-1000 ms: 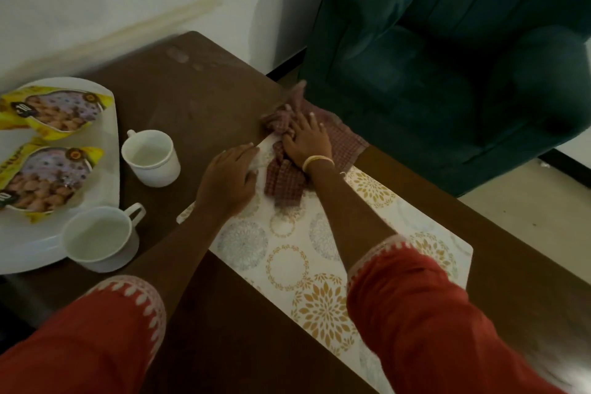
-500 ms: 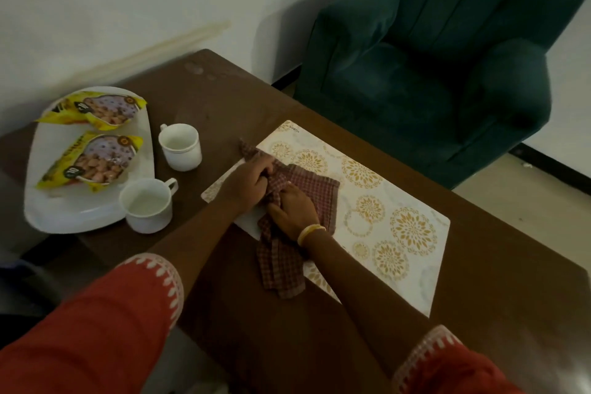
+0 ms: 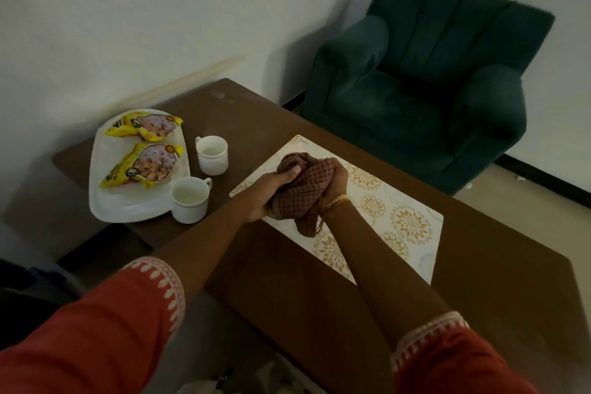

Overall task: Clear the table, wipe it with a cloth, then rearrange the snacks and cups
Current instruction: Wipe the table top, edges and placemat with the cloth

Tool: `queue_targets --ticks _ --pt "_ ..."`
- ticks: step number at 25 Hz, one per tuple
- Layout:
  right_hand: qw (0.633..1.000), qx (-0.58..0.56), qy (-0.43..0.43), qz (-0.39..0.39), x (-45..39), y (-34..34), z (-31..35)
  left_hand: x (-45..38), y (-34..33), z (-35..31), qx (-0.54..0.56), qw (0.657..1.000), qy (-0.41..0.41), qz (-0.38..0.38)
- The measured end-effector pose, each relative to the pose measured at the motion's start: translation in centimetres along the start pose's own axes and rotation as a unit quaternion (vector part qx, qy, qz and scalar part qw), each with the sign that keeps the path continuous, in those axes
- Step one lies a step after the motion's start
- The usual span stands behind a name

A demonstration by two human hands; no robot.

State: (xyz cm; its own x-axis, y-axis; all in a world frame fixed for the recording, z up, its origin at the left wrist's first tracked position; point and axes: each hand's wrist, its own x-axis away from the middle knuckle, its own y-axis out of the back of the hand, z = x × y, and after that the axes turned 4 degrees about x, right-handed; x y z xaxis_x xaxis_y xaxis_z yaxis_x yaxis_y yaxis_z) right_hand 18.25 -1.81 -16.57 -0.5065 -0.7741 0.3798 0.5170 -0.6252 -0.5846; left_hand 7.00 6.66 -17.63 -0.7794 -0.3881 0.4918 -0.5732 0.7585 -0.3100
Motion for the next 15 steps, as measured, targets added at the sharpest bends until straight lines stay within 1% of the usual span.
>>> queue_targets --ticks 2,3,5,6,7,9,11,13,15 --pt "0.995 0.093 -0.027 -0.015 -0.2 -1.2 0.6 0.1 0.0 0.0 0.0 0.996 -0.038 -0.083" --pt "0.984 0.17 -0.038 -0.027 -0.4 -1.7 0.9 0.1 0.2 -0.1 -0.003 0.99 -0.063 -0.126" --pt "0.945 0.31 -0.067 -0.079 -1.0 -2.7 0.9 0.2 0.9 -0.5 -0.002 0.978 -0.09 -0.186" --pt "0.927 0.346 -0.077 -0.119 -1.5 -3.0 0.7 0.0 1.4 -0.7 -0.019 0.975 -0.089 -0.204" --pt "0.919 0.356 -0.077 -0.151 -2.2 -3.1 0.4 -0.2 1.9 -0.8 -0.05 0.97 -0.088 -0.222" --pt "0.911 0.358 -0.051 -0.196 -3.7 -3.7 -0.4 -0.8 2.7 -1.1 -0.11 0.963 -0.09 -0.23" --pt "0.894 0.391 -0.003 -0.22 -5.1 -4.3 -0.9 -1.7 3.1 -1.8 -0.112 0.967 -0.083 -0.215" --pt "0.881 0.417 0.061 -0.216 -6.4 -4.7 -0.7 -2.9 3.1 -2.9 -0.099 0.97 -0.069 -0.21" --pt "0.882 0.419 0.105 -0.186 -8.0 -5.2 0.0 -4.0 3.3 -4.3 -0.104 0.967 -0.077 -0.218"
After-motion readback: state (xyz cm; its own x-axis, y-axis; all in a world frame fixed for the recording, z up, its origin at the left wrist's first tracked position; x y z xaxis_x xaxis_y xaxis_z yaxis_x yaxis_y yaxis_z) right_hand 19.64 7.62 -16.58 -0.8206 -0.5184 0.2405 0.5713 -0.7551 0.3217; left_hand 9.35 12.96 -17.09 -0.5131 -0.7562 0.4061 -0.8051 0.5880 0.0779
